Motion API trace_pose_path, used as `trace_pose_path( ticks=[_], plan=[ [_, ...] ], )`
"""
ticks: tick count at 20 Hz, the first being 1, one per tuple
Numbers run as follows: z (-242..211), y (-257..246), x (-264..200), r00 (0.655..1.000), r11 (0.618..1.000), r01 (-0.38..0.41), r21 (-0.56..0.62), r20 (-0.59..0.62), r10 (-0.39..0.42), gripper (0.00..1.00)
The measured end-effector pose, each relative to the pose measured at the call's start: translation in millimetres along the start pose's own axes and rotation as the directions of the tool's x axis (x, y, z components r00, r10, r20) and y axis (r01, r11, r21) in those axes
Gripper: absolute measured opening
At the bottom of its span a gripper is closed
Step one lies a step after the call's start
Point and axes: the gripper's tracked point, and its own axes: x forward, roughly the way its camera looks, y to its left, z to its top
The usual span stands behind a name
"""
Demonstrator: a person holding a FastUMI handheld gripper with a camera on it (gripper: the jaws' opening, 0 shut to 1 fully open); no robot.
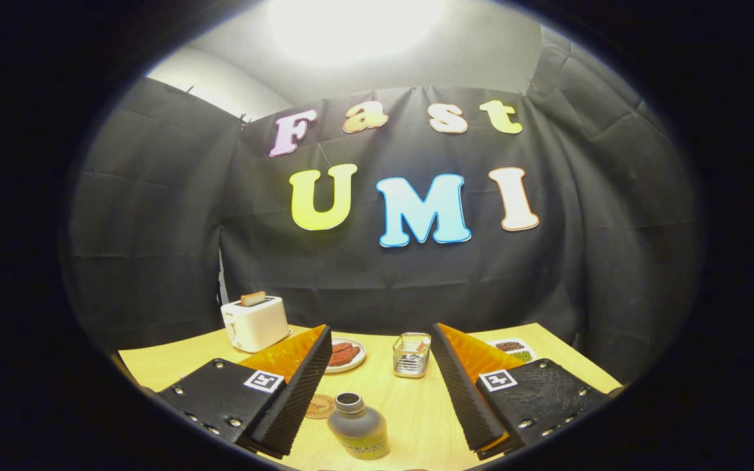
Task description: Take the bottle from table, then pour the juice into the cup, finally place the bottle on the coaster
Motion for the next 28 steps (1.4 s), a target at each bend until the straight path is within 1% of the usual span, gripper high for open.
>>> trace_pose_path(
  ticks=[2, 5, 8, 12, 16, 18, 21, 24, 28],
  plan=[
    [-17, 4, 2, 1.0, 1.0, 0.001, 0.005, -0.018, -0.001, 0.93],
    [-43, 12, 5, 0.998, 0.998, -0.016, 0.065, -0.06, 0.02, 0.93],
    [-63, 12, 8, 0.996, 0.998, -0.009, 0.067, -0.086, 0.015, 0.93],
    [-72, 21, 9, 0.998, 0.999, -0.014, 0.043, -0.057, 0.016, 0.95],
    [-98, 21, 13, 0.997, 1.0, 0.012, -0.004, -0.08, -0.012, 0.95],
    [-108, 27, 14, 0.997, 1.0, 0.002, -0.009, -0.08, -0.002, 0.95],
    [-121, 24, 18, 0.997, 0.999, 0.027, -0.033, -0.075, -0.029, 0.95],
    [-131, 24, 25, 0.996, 0.999, 0.039, -0.029, -0.075, -0.041, 0.95],
    [-147, 22, 36, 0.993, 0.999, 0.051, -0.009, -0.108, -0.052, 0.95]
  ],
)
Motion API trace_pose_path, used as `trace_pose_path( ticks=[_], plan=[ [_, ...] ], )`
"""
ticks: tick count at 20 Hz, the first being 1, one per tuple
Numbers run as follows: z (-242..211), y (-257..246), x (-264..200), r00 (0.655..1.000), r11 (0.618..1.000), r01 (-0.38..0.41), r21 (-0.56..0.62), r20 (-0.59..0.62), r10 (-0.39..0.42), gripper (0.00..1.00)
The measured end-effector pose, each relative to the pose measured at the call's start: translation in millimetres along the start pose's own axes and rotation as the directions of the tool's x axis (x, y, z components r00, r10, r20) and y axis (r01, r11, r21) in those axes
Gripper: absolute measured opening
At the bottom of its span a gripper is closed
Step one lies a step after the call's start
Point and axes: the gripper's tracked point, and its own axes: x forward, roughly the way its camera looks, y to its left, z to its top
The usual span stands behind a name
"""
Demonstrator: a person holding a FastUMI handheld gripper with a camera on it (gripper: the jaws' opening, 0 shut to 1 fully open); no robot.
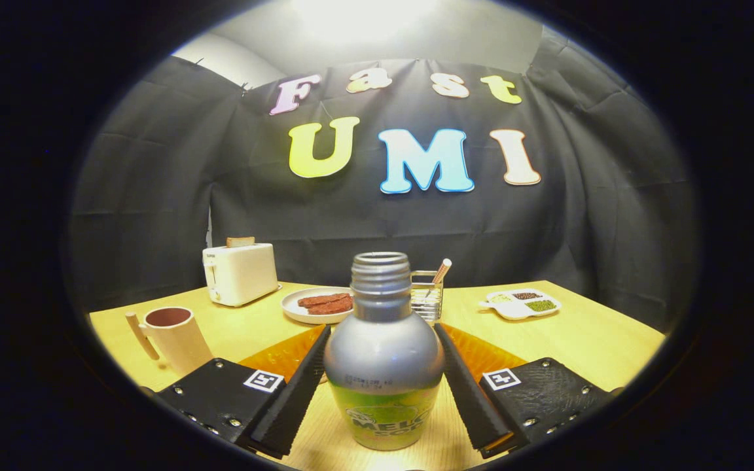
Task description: Take the bottle from table, then pour the juice into the cup, finally place the bottle on the coaster
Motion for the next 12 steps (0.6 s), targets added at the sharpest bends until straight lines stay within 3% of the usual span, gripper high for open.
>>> trace_pose_path(
  ticks=[3, 5, 7, 12],
  plan=[
    [-11, 0, 8, 1.0, 1.0, 0.003, 0.006, -0.024, -0.003, 0.94],
    [-11, 0, 8, 1.0, 1.0, 0.001, 0.009, -0.028, -0.001, 0.85],
    [-12, 3, 7, 0.999, 1.0, 0.002, -0.008, -0.032, -0.002, 0.83],
    [-5, 10, 7, 0.999, 0.99, 0.024, -0.136, -0.044, -0.03, 0.81]
  ],
)
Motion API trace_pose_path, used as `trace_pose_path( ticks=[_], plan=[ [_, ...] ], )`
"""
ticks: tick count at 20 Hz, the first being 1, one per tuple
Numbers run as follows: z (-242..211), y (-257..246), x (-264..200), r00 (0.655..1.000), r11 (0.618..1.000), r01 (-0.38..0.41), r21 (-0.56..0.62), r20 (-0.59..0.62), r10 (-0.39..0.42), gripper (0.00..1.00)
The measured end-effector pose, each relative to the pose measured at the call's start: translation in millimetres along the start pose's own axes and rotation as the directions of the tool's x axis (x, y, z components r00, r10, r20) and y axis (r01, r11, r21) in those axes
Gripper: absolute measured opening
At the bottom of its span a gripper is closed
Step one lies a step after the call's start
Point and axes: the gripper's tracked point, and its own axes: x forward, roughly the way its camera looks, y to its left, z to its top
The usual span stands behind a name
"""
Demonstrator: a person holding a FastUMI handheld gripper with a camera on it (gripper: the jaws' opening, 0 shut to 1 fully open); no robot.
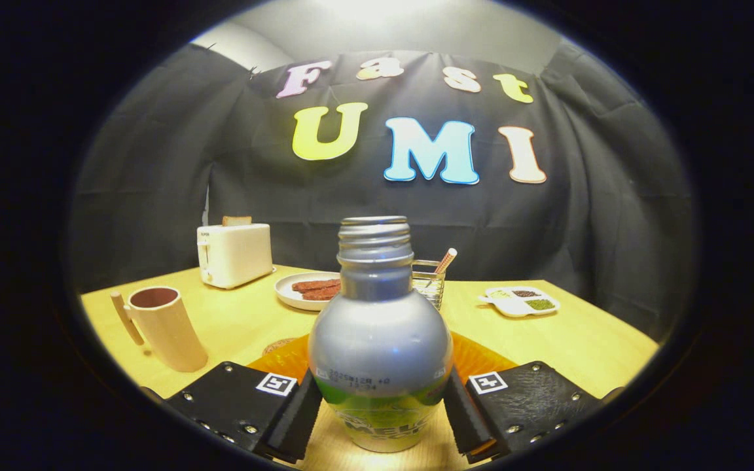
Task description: Take the bottle from table, then pour the juice into the cup, finally place the bottle on the coaster
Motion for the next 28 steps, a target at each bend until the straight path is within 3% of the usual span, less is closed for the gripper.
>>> trace_pose_path(
  ticks=[6, 11, 19, 25, 28],
  plan=[
    [26, 25, 8, 1.0, 0.98, 0.02, -0.199, 0.008, -0.018, 0.81],
    [30, 56, 22, 1.0, 0.925, -0.008, -0.38, -0.021, 0.0, 0.81],
    [31, 91, 33, 0.999, 0.79, -0.046, -0.611, -0.025, 0.039, 0.81],
    [31, 111, 35, 0.999, 0.703, -0.051, -0.709, -0.03, 0.043, 0.81],
    [32, 116, 37, 0.999, 0.637, -0.048, -0.769, -0.025, 0.046, 0.81]
  ],
)
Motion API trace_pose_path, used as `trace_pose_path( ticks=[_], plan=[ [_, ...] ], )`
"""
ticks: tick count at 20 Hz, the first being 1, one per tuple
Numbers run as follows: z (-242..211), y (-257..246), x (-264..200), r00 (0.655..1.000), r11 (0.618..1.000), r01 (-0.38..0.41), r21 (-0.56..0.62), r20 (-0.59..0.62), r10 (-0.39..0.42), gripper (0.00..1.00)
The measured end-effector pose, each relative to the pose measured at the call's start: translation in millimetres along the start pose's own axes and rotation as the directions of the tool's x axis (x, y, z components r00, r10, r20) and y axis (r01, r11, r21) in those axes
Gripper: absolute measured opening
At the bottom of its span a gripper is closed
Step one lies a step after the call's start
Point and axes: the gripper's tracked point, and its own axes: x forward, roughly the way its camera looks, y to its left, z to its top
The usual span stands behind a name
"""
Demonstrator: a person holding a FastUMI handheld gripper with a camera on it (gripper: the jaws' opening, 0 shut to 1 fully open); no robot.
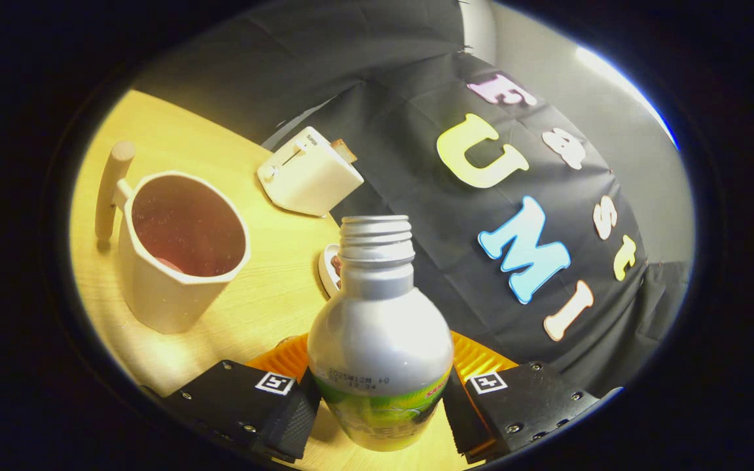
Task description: Take the bottle from table, then pour the juice into the cup, finally place the bottle on the coaster
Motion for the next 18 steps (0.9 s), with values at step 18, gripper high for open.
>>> trace_pose_path(
  ticks=[18],
  plan=[
    [18, 0, 5, 0.996, 0.922, 0.069, -0.38, 0.075, -0.044, 0.81]
  ],
)
